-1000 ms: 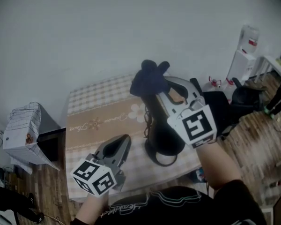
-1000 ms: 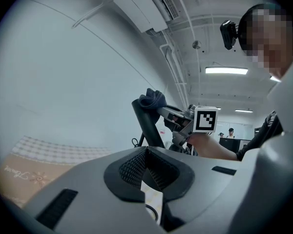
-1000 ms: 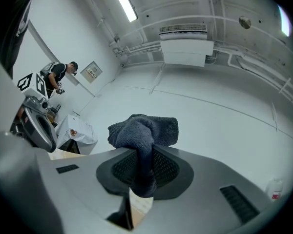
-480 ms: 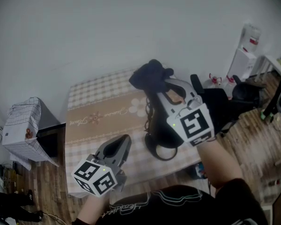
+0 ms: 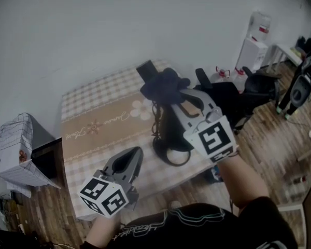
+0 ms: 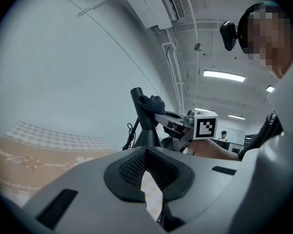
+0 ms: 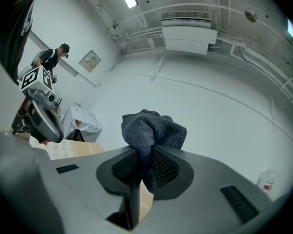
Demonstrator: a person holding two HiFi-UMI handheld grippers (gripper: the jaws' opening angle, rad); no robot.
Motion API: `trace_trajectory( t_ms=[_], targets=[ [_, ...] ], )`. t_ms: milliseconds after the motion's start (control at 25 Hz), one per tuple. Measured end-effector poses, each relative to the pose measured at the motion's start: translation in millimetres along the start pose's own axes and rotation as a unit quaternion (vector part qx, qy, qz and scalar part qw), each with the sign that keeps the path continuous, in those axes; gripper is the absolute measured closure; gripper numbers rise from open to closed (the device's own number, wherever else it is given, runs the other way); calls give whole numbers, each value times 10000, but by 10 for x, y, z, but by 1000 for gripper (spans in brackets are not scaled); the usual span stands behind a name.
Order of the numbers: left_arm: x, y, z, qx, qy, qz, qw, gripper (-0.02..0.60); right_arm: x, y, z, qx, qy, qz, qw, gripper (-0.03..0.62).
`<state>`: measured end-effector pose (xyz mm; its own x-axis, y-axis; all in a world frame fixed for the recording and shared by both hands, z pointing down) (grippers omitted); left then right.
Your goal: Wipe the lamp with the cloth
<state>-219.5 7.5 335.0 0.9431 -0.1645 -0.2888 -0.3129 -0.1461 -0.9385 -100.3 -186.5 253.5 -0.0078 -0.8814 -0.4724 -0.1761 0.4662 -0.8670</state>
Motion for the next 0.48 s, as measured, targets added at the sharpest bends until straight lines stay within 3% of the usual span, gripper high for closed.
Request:
trace_trajectory(
  t_ms=[480],
  targets=[
    [13, -185, 2, -209, -358, 151, 9990, 581, -211, -262, 205, -560, -138, -315, 9978, 537]
  ],
)
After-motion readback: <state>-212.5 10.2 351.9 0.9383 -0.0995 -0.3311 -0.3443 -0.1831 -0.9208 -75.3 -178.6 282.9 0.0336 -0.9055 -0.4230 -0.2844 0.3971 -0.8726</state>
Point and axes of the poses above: the fingertips, and each gripper's own axes: z backward along the fingers, x to its right, y out of its top, the point moved 9 cm from there along z, backward along the fingers, and after that the axes turned 14 degrees about y, right-handed, at the moved point
